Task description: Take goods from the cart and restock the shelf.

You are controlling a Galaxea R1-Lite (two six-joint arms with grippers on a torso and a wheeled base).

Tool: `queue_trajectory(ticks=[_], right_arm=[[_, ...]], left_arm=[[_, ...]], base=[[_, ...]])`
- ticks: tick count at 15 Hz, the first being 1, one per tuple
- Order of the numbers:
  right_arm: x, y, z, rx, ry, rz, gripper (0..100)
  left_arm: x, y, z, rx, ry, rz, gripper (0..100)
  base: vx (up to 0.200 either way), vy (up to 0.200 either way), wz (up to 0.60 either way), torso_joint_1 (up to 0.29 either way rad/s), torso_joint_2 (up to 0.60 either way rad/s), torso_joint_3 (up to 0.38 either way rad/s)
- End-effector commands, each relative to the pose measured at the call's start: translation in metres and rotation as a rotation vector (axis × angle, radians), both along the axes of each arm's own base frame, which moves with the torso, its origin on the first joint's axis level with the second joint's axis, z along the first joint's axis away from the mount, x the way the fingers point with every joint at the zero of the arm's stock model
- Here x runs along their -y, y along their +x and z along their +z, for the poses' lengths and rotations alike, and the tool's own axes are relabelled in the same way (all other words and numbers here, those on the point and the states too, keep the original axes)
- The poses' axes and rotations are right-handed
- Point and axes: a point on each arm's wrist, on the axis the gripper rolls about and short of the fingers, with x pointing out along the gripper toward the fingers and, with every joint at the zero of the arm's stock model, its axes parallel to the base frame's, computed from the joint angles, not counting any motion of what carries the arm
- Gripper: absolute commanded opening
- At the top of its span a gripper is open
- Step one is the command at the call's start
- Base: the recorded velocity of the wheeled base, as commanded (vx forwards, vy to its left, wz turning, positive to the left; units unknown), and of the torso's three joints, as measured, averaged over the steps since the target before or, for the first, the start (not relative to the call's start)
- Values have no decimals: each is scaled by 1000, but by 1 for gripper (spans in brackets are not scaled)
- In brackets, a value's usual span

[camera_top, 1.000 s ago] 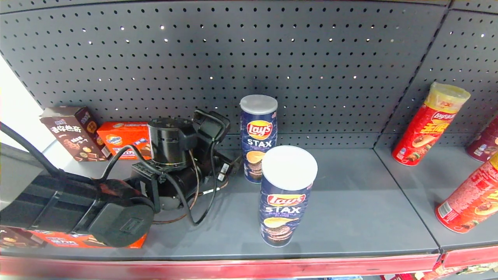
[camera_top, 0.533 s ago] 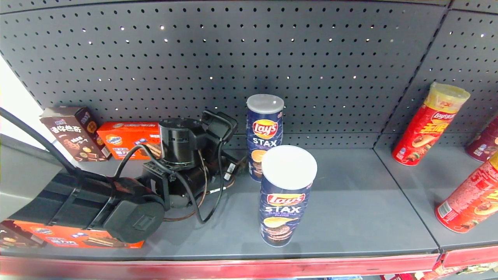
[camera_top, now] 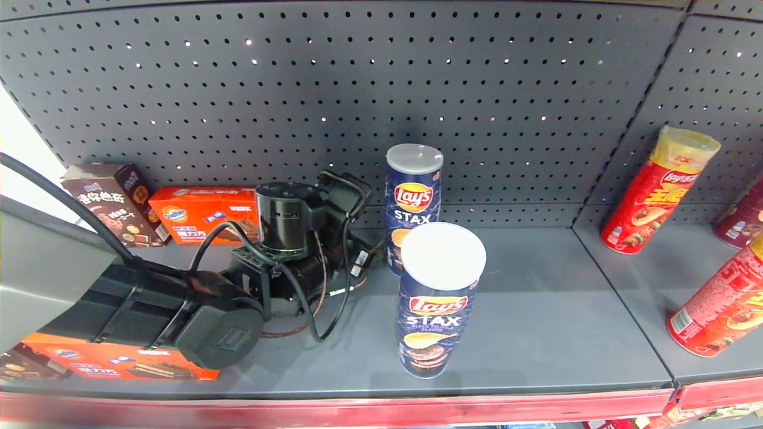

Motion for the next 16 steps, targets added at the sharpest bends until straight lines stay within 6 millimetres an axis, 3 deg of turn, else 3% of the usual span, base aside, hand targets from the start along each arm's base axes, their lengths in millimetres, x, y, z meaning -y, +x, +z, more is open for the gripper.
queue_trajectory(ticks=[1, 11, 16], right_arm=[[0, 0, 0, -1, 0, 1, 100], [0, 0, 0, 0, 0, 1, 100], [0, 0, 0, -1, 0, 1, 100]], left_arm=[[0, 0, 0, 1, 0, 0, 100], [0, -2, -2, -12, -14, 2, 100], [-13, -9, 25, 56, -51, 30, 100]], base=[[0, 0, 0, 0, 0, 0], [0, 0, 0, 0, 0, 0], [0, 0, 0, 0, 0, 0]])
